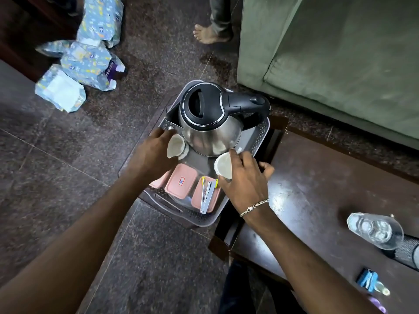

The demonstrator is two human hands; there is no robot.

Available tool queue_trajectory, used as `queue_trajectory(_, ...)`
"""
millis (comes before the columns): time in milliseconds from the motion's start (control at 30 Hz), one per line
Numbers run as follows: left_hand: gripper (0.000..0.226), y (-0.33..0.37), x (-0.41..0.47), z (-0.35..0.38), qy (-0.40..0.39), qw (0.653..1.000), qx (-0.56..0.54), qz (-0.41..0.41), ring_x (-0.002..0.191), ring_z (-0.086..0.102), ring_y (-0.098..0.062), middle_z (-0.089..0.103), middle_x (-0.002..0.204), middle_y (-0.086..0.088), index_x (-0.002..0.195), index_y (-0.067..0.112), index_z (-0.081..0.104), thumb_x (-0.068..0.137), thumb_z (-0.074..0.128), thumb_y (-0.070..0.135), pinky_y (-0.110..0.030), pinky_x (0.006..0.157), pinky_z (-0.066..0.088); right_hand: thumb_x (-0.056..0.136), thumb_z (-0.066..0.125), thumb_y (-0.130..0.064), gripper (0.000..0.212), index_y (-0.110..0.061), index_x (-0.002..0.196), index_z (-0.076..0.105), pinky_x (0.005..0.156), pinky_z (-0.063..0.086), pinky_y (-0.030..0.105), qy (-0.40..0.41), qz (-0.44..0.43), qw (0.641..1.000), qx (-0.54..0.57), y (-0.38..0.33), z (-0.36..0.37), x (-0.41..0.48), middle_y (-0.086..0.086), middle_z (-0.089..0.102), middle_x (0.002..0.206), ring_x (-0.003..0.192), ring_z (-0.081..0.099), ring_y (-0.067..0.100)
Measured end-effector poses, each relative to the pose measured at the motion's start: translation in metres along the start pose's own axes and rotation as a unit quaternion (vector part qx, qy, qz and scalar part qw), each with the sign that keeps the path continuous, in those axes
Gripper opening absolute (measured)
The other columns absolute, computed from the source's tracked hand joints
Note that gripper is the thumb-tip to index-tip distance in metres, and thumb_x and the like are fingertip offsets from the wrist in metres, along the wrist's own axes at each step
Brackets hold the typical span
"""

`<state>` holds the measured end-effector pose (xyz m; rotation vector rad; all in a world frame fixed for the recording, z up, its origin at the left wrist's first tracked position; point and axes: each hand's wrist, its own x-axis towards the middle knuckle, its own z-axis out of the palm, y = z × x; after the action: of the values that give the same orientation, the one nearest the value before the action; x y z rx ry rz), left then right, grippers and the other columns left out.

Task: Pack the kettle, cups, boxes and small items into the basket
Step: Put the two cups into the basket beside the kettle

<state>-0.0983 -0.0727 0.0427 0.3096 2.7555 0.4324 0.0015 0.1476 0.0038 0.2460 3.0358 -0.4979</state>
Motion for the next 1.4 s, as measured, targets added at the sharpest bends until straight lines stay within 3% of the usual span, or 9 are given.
queue_trajectory(300, 0.069, -0.001, 0.011, 0.002, -0.013, 1.000, 0.001, 0.008, 0.112, 0.066, -0.040, 0.060, 0.133, -0.012, 0.137, 0.016, 0.060, 0.073, 0.087, 0.022, -0.049, 0.088, 0.058, 0.067, 0.077, -0.048, 0.078, -0.014, 0.134, 0.058, 0.089, 0.025, 0.044, -0.021, 0.001, 1.000, -0.020, -0.002, 0.005, 0.005, 0.003, 0.058, 0.117, 0.106, 0.060, 0.022)
queue_trajectory(433, 0.075, -0.001, 0.010, 0.002, -0.020, 1.000, 0.008, 0.006, 0.115, 0.064, -0.039, 0.059, 0.135, -0.013, 0.141, 0.015, 0.058, 0.073, 0.090, 0.025, -0.050, 0.090, 0.057, 0.069, 0.078, -0.047, 0.078, -0.014, 0.135, 0.055, 0.091, 0.031, 0.047, -0.030, -0.017, 0.999, -0.029, -0.001, 0.006, 0.003, 0.003, 0.056, 0.118, 0.105, 0.059, 0.022)
queue_trajectory(600, 0.083, 0.003, 0.005, 0.001, -0.029, 0.999, 0.010, -0.008, 0.115, 0.063, -0.043, 0.058, 0.134, -0.018, 0.145, 0.012, 0.054, 0.071, 0.091, 0.019, -0.050, 0.092, 0.056, 0.071, 0.078, -0.046, 0.078, -0.011, 0.137, 0.054, 0.094, 0.028, 0.047, -0.029, -0.029, 0.999, -0.023, 0.001, 0.006, 0.000, 0.005, 0.055, 0.122, 0.107, 0.059, 0.023)
queue_trajectory(767, 0.081, 0.018, -0.010, -0.009, 0.019, 1.000, 0.021, -0.009, 0.118, 0.060, -0.047, 0.050, 0.142, -0.020, 0.144, 0.009, 0.052, 0.073, 0.090, 0.017, -0.054, 0.094, 0.055, 0.073, 0.078, -0.041, 0.082, -0.012, 0.143, 0.048, 0.098, 0.024, 0.045, -0.028, -0.043, 0.999, 0.005, 0.006, -0.004, -0.005, 0.005, 0.054, 0.128, 0.111, 0.058, 0.023)
queue_trajectory(900, 0.071, 0.042, -0.030, -0.021, 0.067, 0.997, 0.033, 0.013, 0.115, 0.061, -0.046, 0.051, 0.143, -0.016, 0.135, 0.007, 0.056, 0.075, 0.089, 0.022, -0.054, 0.091, 0.056, 0.077, 0.072, -0.042, 0.077, -0.017, 0.145, 0.045, 0.088, 0.032, 0.042, 0.010, -0.049, 0.998, 0.036, 0.023, -0.022, -0.026, 0.002, 0.050, 0.133, 0.111, 0.054, 0.020)
queue_trajectory(1033, 0.059, 0.084, -0.057, -0.020, 0.076, 0.996, 0.017, 0.038, 0.098, 0.069, -0.039, 0.062, 0.122, -0.012, 0.119, 0.010, 0.065, 0.070, 0.094, 0.028, -0.046, 0.079, 0.056, 0.086, 0.067, -0.050, 0.075, -0.016, 0.148, 0.042, 0.086, 0.046, 0.043, 0.027, -0.031, 0.996, 0.084, 0.061, -0.037, -0.061, 0.006, 0.049, 0.139, 0.117, 0.054, 0.024)
queue_trajectory(1167, 0.068, 0.140, -0.079, 0.008, 0.030, 0.996, -0.018, 0.081, 0.099, 0.069, -0.034, 0.059, 0.124, -0.005, 0.127, 0.018, 0.061, 0.070, 0.091, 0.039, -0.043, 0.082, 0.057, 0.090, 0.066, -0.049, 0.074, -0.011, 0.149, 0.043, 0.093, 0.053, 0.047, 0.011, -0.006, 0.993, 0.121, 0.113, -0.050, -0.100, 0.013, 0.052, 0.138, 0.122, 0.056, 0.031)
queue_trajectory(1267, 0.081, 0.183, -0.089, 0.045, -0.016, 0.993, -0.038, 0.112, 0.110, 0.067, -0.034, 0.055, 0.134, -0.003, 0.138, 0.024, 0.052, 0.070, 0.090, 0.046, -0.045, 0.088, 0.057, 0.090, 0.067, -0.047, 0.073, -0.008, 0.148, 0.045, 0.100, 0.050, 0.046, 0.006, 0.026, 0.990, 0.135, 0.155, -0.059, -0.131, 0.014, 0.053, 0.138, 0.126, 0.055, 0.031)
queue_trajectory(1400, 0.088, 0.240, -0.105, 0.111, -0.100, 0.977, -0.051, 0.180, 0.126, 0.059, -0.027, 0.049, 0.143, -0.002, 0.150, 0.024, 0.044, 0.076, 0.086, 0.047, -0.036, 0.100, 0.051, 0.088, 0.073, -0.044, 0.071, -0.006, 0.144, 0.051, 0.107, 0.047, 0.041, 0.027, 0.082, 0.986, 0.144, 0.214, -0.072, -0.177, 0.015, 0.055, 0.138, 0.129, 0.054, 0.029)
